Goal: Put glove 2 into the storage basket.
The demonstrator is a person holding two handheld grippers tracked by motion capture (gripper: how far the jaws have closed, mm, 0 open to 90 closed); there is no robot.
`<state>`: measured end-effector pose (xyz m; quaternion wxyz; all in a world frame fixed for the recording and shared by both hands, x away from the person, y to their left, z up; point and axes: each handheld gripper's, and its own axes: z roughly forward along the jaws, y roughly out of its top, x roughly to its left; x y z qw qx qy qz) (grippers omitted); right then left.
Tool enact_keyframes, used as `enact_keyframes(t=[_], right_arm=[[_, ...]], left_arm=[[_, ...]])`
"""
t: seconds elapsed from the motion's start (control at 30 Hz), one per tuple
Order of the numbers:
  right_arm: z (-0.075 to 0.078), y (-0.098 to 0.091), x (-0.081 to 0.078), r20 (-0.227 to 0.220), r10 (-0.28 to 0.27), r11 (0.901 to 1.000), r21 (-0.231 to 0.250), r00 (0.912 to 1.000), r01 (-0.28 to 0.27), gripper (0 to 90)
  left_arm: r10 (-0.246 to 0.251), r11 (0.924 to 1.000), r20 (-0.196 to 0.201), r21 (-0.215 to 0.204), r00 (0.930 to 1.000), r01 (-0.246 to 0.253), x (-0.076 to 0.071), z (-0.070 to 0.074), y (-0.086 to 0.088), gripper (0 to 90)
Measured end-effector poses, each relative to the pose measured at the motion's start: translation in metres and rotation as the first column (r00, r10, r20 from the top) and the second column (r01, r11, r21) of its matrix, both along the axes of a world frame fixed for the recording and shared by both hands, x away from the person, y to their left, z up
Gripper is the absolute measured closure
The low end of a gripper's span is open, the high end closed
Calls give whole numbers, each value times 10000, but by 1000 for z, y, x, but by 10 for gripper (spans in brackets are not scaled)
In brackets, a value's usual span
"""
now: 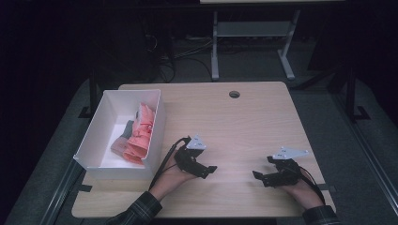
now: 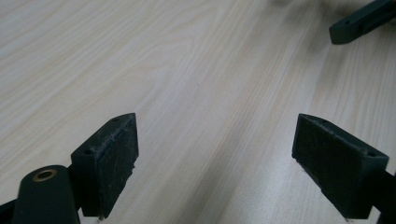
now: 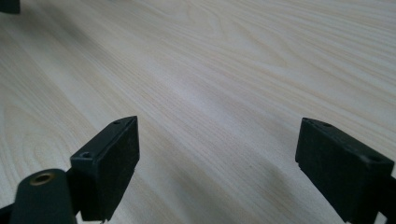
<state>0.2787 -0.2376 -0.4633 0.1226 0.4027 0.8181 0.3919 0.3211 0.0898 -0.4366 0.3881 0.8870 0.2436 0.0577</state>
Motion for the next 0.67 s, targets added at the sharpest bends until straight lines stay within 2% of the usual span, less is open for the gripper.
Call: enact_keyframes(t=[0.03,0.1,0.2,0.37,0.67], right_arm=[[0,0,0,15,9,10000,1,10000,-9,134],[0,0,0,14,45,10000,5,10000,-45,134],[0,1,0,-3,56,10000,-26,10000,-56,134],[-1,1,0,19,98,9999,-41,10000,-98,134],[-1,1,0,19,115,9999,-24,9999,-115,134]], left_arm=[[-42,10000,-42,-49,10000,42,-1,-2,-1,142],[-186,9996,2,213,9998,186,-2,-6,-2,142],[-139,9997,-61,175,9999,140,-3,-8,-3,142],[-214,9979,47,614,9998,210,-4,-14,-5,141],[-258,9973,-81,685,9996,263,-3,-16,-5,141]])
